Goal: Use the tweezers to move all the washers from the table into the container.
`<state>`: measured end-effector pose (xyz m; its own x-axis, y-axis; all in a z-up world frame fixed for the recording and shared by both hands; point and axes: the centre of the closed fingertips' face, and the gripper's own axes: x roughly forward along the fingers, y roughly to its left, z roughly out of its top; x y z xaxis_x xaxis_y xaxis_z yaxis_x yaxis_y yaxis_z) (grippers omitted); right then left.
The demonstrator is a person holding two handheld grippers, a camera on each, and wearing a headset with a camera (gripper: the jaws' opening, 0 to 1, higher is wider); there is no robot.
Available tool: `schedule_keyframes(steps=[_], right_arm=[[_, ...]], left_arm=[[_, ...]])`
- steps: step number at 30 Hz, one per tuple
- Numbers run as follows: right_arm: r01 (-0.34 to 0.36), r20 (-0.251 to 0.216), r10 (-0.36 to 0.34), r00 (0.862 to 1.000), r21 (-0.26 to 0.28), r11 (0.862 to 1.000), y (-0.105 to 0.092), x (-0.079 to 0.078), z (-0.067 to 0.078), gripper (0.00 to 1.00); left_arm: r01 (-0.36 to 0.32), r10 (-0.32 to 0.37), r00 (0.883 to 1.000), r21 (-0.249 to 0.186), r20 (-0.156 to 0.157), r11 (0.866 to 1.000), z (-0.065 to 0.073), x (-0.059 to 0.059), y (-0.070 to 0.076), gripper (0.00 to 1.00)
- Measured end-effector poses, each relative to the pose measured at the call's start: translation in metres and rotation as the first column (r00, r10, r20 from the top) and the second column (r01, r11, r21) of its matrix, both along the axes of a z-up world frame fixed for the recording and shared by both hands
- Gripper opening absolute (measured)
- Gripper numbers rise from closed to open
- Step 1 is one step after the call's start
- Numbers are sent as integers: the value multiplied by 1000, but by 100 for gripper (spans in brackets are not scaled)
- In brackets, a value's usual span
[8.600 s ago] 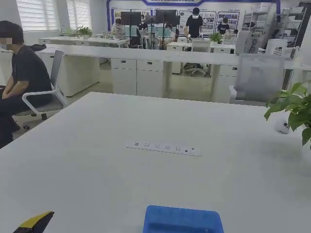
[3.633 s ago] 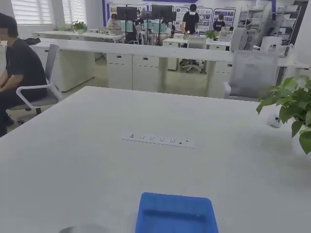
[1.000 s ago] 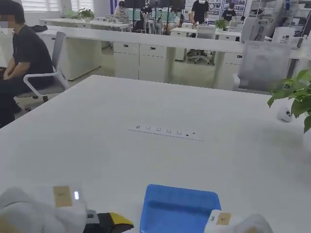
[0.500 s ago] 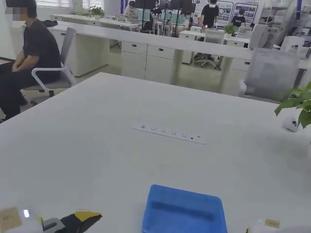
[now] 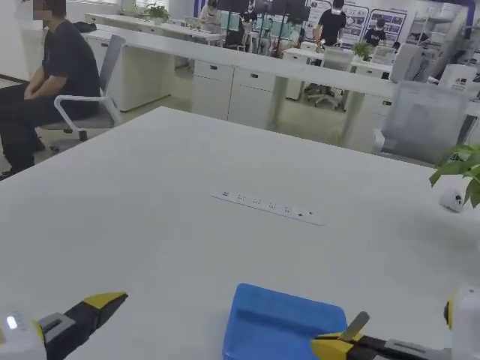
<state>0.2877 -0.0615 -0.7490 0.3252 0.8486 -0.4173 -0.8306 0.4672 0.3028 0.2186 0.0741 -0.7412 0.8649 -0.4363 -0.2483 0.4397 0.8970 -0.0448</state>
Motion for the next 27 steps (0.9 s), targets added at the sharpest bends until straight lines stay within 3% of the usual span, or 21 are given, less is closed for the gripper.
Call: schedule_keyframes(steps=[3,6,11,15,21,27], right_arm=[[24,33,-23,999,-25,999,-4,12,-1,3],[51,46,-49,998,-48,998,-10,24,-5,3],[93,58,-90,994,-56,994,-12,40,-7,3],[106,81,-99,992,-91,990,-10,47,-10,3],[116,88,-106,990,-107,987,-8,54,-15,3],[111,85,-101,991,-121,986,-5,60,-23,3]], left_arm=[[-24,24,1000,44,18,999,0,2,7,97],[-11,10,1000,42,3,999,-2,0,5,97],[-1,1,1000,70,4,998,-4,0,4,96],[-16,15,1000,89,6,996,-5,1,10,96],[-31,32,999,77,-13,997,-8,1,14,93],[-21,25,999,119,-29,993,-13,1,14,92]])
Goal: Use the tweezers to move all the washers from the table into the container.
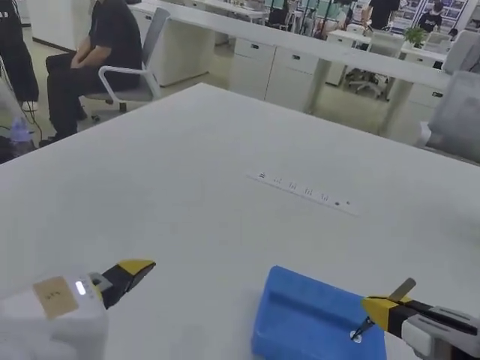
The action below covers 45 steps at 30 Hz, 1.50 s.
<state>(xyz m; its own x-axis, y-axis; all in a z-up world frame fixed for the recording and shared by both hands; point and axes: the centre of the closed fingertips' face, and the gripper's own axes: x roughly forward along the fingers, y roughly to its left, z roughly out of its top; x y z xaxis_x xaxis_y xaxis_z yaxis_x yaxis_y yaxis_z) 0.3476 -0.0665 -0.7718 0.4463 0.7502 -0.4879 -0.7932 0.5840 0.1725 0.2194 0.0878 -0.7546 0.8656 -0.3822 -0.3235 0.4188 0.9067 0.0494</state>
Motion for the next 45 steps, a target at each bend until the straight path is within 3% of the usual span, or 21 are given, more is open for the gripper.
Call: schedule_keyframes(steps=[3,7,10,13,19,24,31,38,45], right_arm=[[-7,-9,7,1000,-14,1000,1,4,-7,3],[-16,-11,15,1000,-41,999,0,10,-18,3],[-10,-13,9,1000,-48,999,-5,10,-21,3],[9,-30,-10,1000,-19,1000,-8,9,-24,3],[22,-44,-23,999,-15,1000,-9,13,-33,3],[35,-44,-35,998,-6,999,-8,17,-37,3],[13,-32,-15,999,-48,999,-9,17,-47,3],[9,-7,-10,1000,-71,997,-8,16,-47,3],[31,23,-30,999,-30,999,-11,12,-27,3]], left_arm=[[0,-1,1000,-31,-12,1000,-1,1,1,90],[3,-5,1000,-39,-28,999,-3,1,0,89],[4,-5,999,-17,-34,1000,-5,1,0,88],[15,-16,999,-14,-50,1000,-9,1,-1,87],[5,-4,999,23,-47,1000,-11,3,2,86],[-35,36,998,15,-50,999,-11,6,9,86],[-33,33,998,5,-56,999,-12,6,10,84],[-23,24,998,14,-54,1000,-10,5,6,84],[-21,21,999,3,-43,1000,-7,5,5,84]])
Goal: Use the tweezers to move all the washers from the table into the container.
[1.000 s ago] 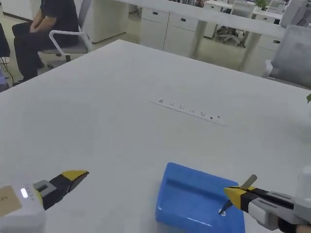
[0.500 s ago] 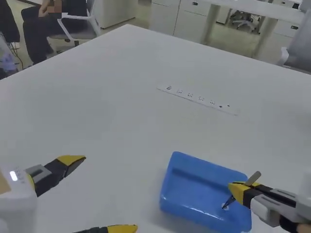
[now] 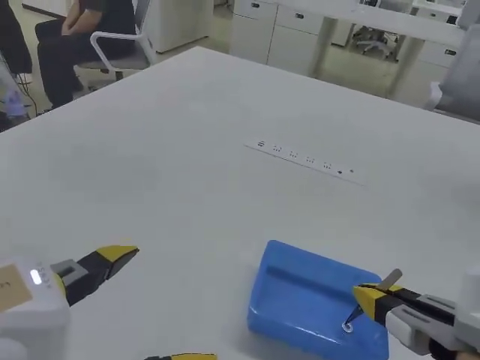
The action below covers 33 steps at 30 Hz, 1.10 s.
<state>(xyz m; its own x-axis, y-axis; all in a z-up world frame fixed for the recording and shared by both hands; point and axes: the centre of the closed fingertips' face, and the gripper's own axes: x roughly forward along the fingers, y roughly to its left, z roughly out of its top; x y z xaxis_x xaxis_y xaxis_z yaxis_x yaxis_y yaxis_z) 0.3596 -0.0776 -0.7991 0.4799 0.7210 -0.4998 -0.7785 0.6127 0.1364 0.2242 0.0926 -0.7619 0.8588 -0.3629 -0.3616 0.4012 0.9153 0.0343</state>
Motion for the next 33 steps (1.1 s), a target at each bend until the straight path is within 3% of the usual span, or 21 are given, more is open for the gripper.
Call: schedule_keyframes(steps=[13,20,23,33], right_arm=[[11,30,-14,999,102,995,5,-25,37,3],[22,27,-26,999,160,987,11,-38,49,3],[14,26,-19,999,170,985,13,-43,51,3],[-12,-3,13,1000,195,981,20,-57,45,3]], left_arm=[[4,-4,1000,-2,0,1000,0,0,0,84],[4,-4,1000,-4,-6,1000,-1,0,0,84],[13,-13,1000,-25,0,1000,1,0,-2,84],[13,-13,1000,-12,-7,1000,-2,0,-2,83]])
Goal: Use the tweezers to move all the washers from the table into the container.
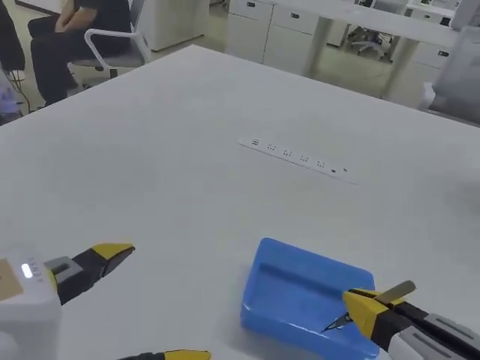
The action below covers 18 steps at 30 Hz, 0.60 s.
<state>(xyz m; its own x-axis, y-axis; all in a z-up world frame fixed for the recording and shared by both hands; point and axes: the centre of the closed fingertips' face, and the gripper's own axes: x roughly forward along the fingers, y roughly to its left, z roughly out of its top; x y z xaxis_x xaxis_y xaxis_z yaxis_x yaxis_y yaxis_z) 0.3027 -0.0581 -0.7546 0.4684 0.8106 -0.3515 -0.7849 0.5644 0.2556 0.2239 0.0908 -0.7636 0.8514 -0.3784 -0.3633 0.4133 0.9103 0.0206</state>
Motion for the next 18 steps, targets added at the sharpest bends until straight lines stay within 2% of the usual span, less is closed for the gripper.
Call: schedule_keyframes(steps=[9,18], right_arm=[[-28,-25,28,999,-4,1000,4,-9,-9,3],[-62,-68,61,996,-12,998,10,-20,-24,3]], left_arm=[[4,-4,1000,4,-3,1000,-1,0,-1,83],[6,-6,1000,5,-5,1000,-1,-1,-1,82]])
